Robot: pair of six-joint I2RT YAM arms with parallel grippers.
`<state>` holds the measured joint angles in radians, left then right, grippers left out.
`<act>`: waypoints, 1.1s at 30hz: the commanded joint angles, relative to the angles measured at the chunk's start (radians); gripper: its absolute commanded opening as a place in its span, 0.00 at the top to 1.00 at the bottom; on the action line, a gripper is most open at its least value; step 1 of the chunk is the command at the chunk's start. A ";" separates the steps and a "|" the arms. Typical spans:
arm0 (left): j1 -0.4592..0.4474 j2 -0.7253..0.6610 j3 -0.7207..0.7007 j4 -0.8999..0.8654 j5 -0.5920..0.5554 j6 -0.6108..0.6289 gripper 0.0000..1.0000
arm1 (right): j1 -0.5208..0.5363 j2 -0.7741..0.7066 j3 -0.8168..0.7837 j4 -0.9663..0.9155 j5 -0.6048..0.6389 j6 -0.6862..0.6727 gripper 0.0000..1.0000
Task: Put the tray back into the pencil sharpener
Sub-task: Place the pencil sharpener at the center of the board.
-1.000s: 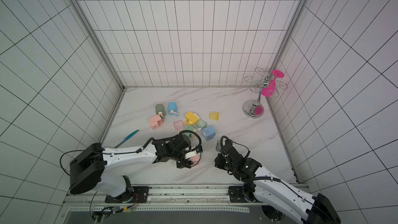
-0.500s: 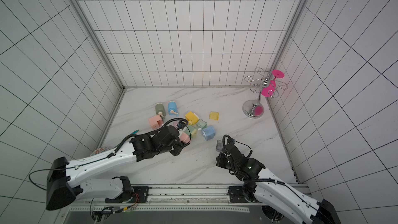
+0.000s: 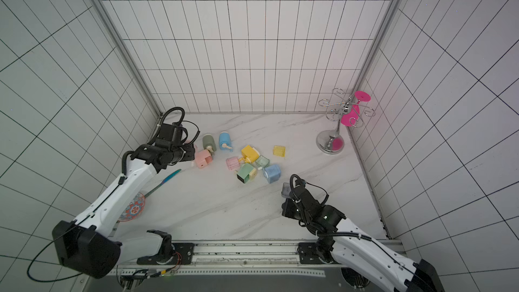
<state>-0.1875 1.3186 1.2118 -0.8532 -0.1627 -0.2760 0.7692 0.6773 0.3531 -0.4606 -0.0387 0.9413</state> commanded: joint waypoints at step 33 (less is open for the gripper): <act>0.148 0.763 0.514 -0.029 0.079 0.153 1.00 | -0.020 0.005 0.047 0.021 -0.025 -0.029 0.89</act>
<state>-0.0368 2.0987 1.7252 -0.8959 -0.0589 -0.1303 0.7589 0.6903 0.3550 -0.4366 -0.0620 0.9154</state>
